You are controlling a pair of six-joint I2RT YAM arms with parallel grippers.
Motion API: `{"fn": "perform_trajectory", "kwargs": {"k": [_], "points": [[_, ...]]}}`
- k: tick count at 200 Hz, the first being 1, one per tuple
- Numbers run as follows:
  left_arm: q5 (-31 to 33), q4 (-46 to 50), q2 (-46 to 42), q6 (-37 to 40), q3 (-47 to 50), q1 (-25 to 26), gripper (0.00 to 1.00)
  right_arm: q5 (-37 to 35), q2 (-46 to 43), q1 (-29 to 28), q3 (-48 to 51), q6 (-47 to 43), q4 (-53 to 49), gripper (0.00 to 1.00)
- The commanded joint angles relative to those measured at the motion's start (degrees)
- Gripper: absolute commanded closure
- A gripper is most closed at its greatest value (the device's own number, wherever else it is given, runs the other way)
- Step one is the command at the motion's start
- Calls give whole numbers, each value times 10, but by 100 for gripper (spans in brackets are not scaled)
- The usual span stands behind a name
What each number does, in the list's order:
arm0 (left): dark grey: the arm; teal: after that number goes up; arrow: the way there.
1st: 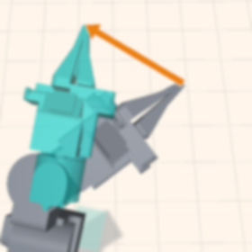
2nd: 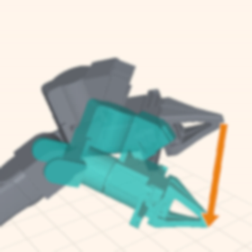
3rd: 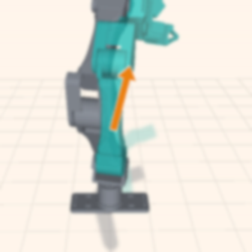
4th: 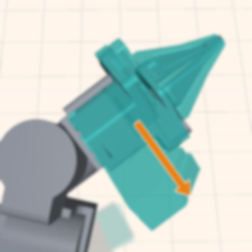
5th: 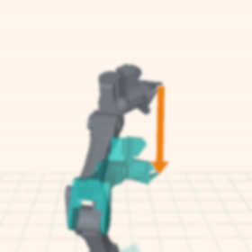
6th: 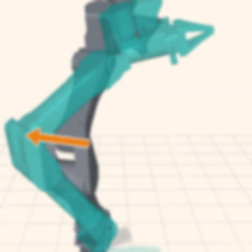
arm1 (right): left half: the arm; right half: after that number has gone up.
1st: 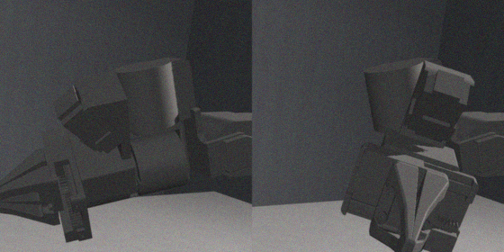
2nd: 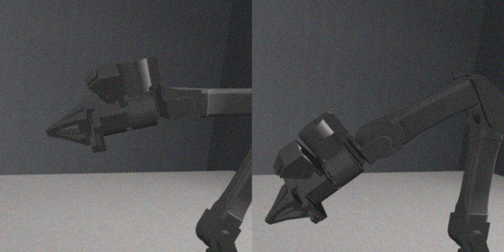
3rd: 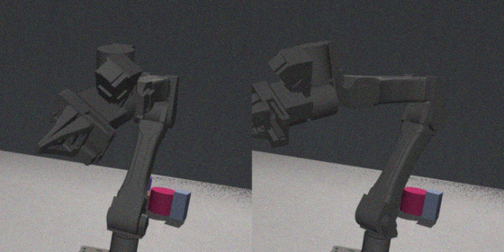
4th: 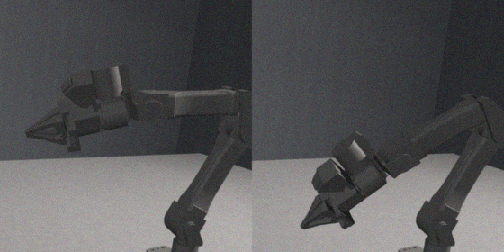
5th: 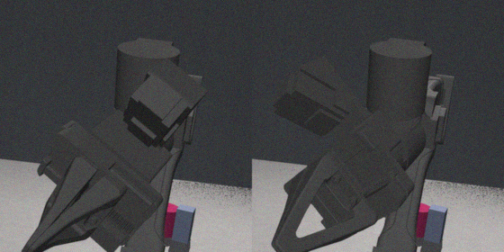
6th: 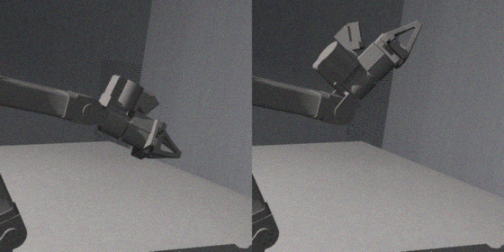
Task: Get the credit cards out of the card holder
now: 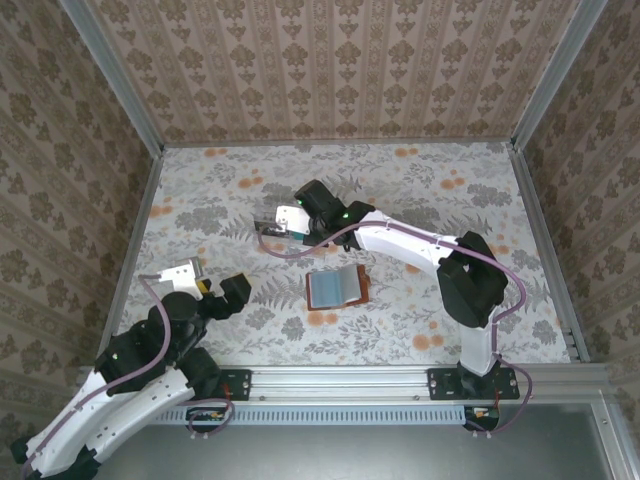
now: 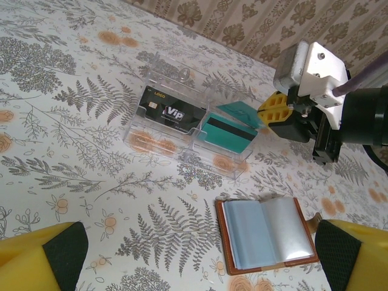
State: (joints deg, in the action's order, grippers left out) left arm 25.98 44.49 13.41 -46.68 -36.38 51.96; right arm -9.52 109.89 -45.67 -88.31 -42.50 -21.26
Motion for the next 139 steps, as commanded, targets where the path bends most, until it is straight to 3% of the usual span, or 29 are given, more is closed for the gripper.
{"fn": "perform_trajectory", "kwargs": {"k": [1,139], "points": [[12,9,-7,7,-5,-5,0,2,13,-2,6,-5,-8,100],[14,9,-10,4,0,-5,0,-7,-30,-28,22,17,-5,100]]}}
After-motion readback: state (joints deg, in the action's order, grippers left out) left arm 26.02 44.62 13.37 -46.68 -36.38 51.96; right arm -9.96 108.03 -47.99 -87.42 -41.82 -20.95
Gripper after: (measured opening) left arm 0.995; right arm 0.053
